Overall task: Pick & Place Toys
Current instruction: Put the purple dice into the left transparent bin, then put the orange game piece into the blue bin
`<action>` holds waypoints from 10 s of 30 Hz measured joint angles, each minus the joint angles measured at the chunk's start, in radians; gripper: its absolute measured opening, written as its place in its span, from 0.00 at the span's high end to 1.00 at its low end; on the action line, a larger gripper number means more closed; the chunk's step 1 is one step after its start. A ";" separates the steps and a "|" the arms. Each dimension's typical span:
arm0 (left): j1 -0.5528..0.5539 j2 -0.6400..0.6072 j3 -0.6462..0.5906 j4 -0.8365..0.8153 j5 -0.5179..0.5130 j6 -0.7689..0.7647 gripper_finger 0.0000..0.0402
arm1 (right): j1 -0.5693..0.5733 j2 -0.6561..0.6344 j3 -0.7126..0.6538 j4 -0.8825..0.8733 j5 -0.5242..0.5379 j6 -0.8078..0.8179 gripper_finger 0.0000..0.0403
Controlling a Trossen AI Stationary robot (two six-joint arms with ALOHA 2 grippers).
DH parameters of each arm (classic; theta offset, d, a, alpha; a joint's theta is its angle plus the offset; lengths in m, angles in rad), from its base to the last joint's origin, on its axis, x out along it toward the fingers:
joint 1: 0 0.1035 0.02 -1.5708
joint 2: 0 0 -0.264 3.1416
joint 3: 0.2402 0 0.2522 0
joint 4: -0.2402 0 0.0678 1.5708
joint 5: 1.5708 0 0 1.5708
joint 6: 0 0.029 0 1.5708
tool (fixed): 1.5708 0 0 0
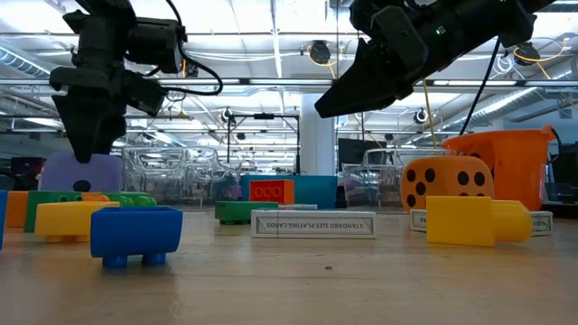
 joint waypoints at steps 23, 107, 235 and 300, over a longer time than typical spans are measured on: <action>-0.024 0.001 0.221 -0.273 0.050 -0.028 0.29 | 0.000 0.000 0.000 -0.001 0.000 0.000 0.54; 0.637 0.661 0.801 -0.035 -0.073 0.154 0.21 | -0.001 0.000 0.000 -0.018 0.000 0.000 0.54; -0.814 -0.383 -0.441 1.137 -0.781 -0.217 0.27 | -0.165 0.418 0.244 -0.010 0.108 0.260 0.66; -0.043 0.315 0.377 0.548 0.417 -0.019 0.34 | 0.029 0.242 0.243 0.151 0.243 -0.766 0.77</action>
